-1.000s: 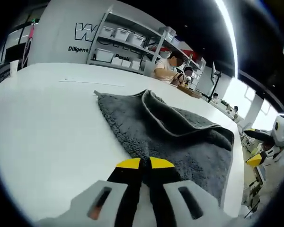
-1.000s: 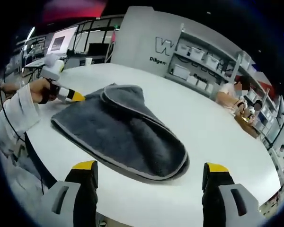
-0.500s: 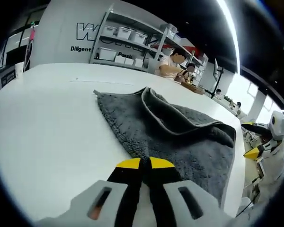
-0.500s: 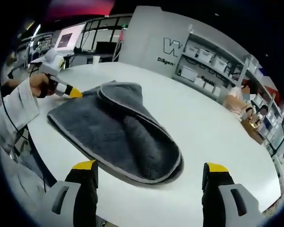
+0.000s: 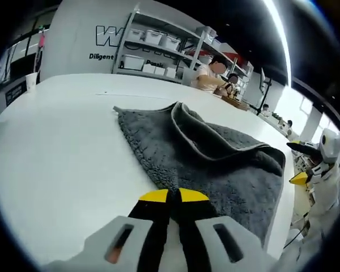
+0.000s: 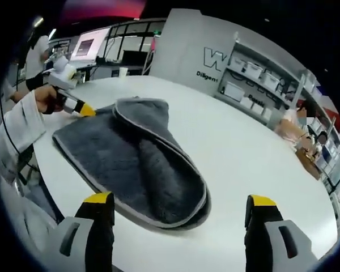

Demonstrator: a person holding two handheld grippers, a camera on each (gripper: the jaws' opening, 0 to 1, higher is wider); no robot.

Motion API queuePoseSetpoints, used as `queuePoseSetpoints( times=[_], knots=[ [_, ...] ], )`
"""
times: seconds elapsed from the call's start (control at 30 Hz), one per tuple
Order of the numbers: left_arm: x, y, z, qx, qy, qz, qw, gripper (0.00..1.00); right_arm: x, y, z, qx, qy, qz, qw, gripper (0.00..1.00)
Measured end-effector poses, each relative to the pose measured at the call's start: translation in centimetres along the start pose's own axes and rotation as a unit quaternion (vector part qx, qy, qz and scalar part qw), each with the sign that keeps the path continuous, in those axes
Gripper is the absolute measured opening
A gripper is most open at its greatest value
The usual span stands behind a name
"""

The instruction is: Open the folded towel by lifting each exposed corner and separating the folded layers until the towel lies flat within the target outline without major curled edges

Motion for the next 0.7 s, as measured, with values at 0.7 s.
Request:
queuePoseSetpoints(
  times=[0.7],
  knots=[
    [-2.3, -0.7, -3.1, 0.013, 0.008, -0.023, 0.9996, 0.03, -0.1, 0.4, -0.5, -0.007, 0.003, -0.001, 1.0, 0.99]
  ],
)
Point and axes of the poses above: the point that each gripper's makers call its tool centre point, and the gripper's own axes: x roughly forward along the fingers, z roughly to its right, y roughly out of its top, the point moved 7 cm from there along -x, roughly backward along the fingers, and after that the axes turned 9 degrees about x, right-handed, at the moved point
